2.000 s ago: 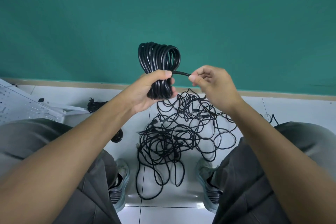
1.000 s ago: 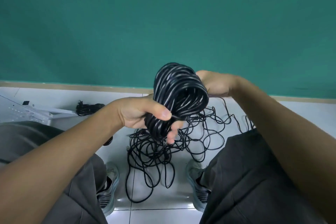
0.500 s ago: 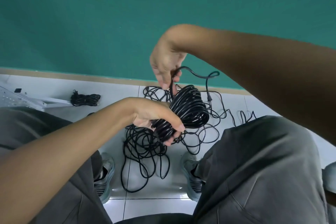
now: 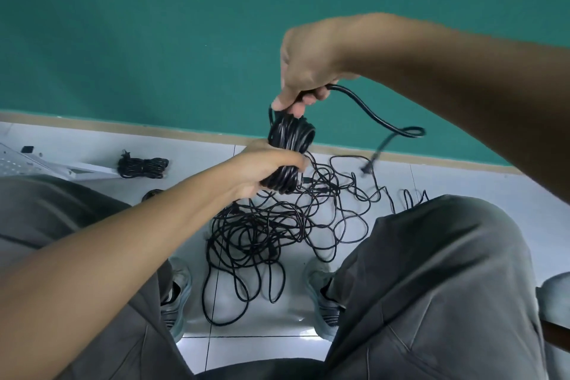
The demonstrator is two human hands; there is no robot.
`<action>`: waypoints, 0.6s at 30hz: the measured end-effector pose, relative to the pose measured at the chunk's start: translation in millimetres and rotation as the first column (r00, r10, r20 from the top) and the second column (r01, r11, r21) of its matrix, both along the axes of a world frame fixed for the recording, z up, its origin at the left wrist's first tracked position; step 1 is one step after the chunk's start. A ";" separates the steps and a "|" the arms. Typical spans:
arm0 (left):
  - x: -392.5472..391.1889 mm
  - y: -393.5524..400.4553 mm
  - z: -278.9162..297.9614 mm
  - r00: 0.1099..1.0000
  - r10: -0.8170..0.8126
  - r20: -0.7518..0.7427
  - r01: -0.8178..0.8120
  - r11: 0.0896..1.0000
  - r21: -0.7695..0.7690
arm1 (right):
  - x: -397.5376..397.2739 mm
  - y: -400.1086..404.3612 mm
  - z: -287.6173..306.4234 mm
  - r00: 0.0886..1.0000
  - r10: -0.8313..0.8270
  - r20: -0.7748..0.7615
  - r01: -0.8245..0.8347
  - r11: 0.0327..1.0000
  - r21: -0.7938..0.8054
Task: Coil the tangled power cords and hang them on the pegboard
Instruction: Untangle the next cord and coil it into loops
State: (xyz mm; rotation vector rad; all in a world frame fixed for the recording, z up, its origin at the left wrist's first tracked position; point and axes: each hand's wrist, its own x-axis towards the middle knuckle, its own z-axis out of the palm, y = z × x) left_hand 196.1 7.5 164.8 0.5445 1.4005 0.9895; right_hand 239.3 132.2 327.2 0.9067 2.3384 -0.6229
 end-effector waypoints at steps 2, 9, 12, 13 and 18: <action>-3.0 0.3 -0.4 0.996 0.085 0.024 -0.085 0.996 0.011 | 18.3 4.4 3.8 0.994 -0.050 -0.099 0.045 0.998 -0.052; 4.0 3.6 22.9 0.962 0.217 0.168 -0.244 0.956 0.160 | 95.5 19.7 2.2 0.873 -0.364 -0.325 0.232 0.895 -0.381; 11.5 -0.6 37.1 0.948 0.180 0.263 -0.242 0.944 0.226 | 115.9 15.9 -6.4 0.820 -0.462 -0.338 0.231 0.807 -0.544; 14.3 -3.2 41.5 0.937 0.156 0.311 -0.239 0.938 0.250 | 120.0 14.4 -9.0 0.804 -0.492 -0.334 0.234 0.778 -0.583; 12.3 -11.0 53.7 0.884 0.058 0.464 -0.246 0.902 0.354 | 133.0 1.1 -30.7 0.775 -0.572 -0.269 0.241 0.661 -0.710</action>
